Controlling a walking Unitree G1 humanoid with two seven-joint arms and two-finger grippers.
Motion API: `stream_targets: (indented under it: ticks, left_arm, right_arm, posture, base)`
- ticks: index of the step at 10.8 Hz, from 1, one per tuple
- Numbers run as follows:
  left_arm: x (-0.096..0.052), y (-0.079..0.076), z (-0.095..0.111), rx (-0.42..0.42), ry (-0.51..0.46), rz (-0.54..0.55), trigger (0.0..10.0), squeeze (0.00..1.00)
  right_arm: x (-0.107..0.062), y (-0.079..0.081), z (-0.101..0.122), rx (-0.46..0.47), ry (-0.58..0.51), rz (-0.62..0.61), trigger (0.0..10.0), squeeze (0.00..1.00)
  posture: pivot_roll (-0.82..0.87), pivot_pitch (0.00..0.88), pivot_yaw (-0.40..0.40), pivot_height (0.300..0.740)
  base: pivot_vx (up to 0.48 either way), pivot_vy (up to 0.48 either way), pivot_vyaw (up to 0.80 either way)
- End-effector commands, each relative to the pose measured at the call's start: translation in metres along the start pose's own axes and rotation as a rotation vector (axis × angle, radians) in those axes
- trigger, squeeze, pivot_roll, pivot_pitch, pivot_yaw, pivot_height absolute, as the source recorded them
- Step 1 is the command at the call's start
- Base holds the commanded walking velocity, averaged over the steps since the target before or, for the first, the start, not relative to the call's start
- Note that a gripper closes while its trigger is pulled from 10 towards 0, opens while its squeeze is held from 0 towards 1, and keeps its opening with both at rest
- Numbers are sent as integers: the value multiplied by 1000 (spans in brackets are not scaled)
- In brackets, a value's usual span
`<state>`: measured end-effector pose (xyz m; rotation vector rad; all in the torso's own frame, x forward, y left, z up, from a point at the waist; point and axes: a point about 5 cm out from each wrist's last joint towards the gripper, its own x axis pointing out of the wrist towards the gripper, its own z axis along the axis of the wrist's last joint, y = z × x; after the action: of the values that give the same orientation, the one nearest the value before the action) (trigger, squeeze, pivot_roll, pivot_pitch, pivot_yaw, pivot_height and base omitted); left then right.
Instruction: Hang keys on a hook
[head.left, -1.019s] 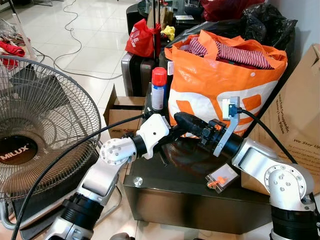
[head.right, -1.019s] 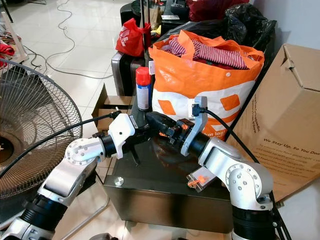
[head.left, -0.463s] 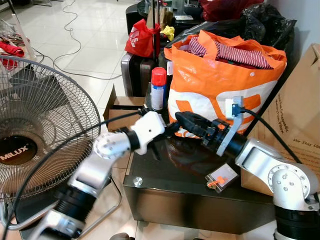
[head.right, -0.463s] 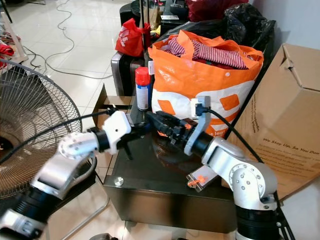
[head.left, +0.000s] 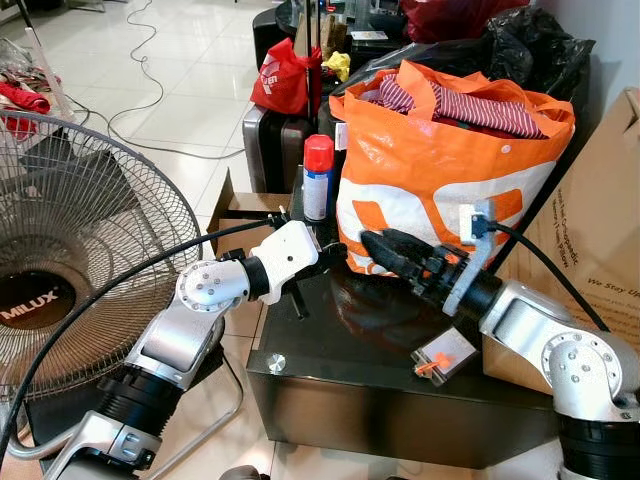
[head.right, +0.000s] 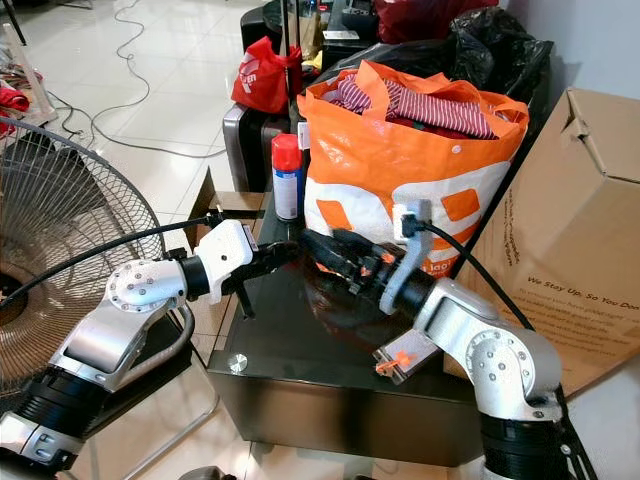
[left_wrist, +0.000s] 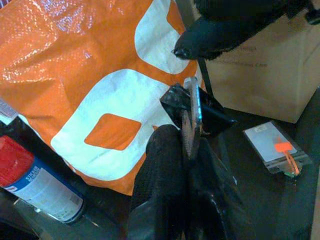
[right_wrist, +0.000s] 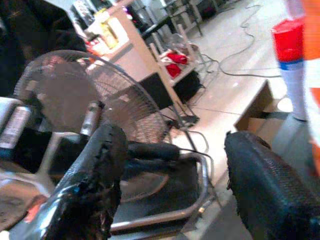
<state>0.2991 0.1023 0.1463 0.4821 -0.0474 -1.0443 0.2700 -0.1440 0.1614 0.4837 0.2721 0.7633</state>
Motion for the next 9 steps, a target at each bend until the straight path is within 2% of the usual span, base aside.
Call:
stream_targets:
  ticks: [1,2,3,4,5,6,7,8,9]
  left_arm:
    - [-1,1,-1,-3,11,11,0,0]
    - [-2,0,-6,-52,30,63,0,0]
    - [-3,-8,-15,-111,48,132,0,0]
    - [-4,-24,-19,-173,47,156,0,0]
    - [-6,-31,-21,-188,52,218,8235,0]
    - [-13,-40,-24,-200,62,284,10000,0]
    - [-20,-45,-30,-219,96,325,10000,0]
    - [-29,-50,-37,-237,152,373,10000,0]
    - [-32,-51,-39,-226,165,396,10000,0]
  right_arm:
    - [-5,-9,0,-65,-3,-94,10000,1000]
    - [-8,-14,-4,-165,9,-187,10000,1000]
    - [-12,-11,-8,-175,-45,-253,10000,0]
    - [-24,-9,-14,-189,-71,-324,10000,0]
    - [-38,-11,-24,-231,-38,-413,10000,0]
    - [-53,-14,-35,-318,2,-519,10000,0]
    - [-60,-12,-39,-371,4,-551,10000,0]
    - [-67,-6,-45,-370,31,-549,10000,0]
    - [-73,-7,-48,-349,8,-598,10000,0]
  posture:
    - [-35,0,-9,740]
    - [-44,0,2,740]
    - [-54,0,13,740]
    - [-63,0,19,740]
    - [-75,0,33,740]
    - [-86,0,49,740]
    - [-94,0,58,740]
    - [-102,0,69,740]
    - [-102,0,69,740]
  base:
    - [0,0,0]
    - [0,0,0]
    - [0,0,0]
    - [0,0,0]
    - [0,0,0]
    - [0,0,-781]
    - [0,0,-781]
    - [0,0,-800]
    - [0,0,-800]
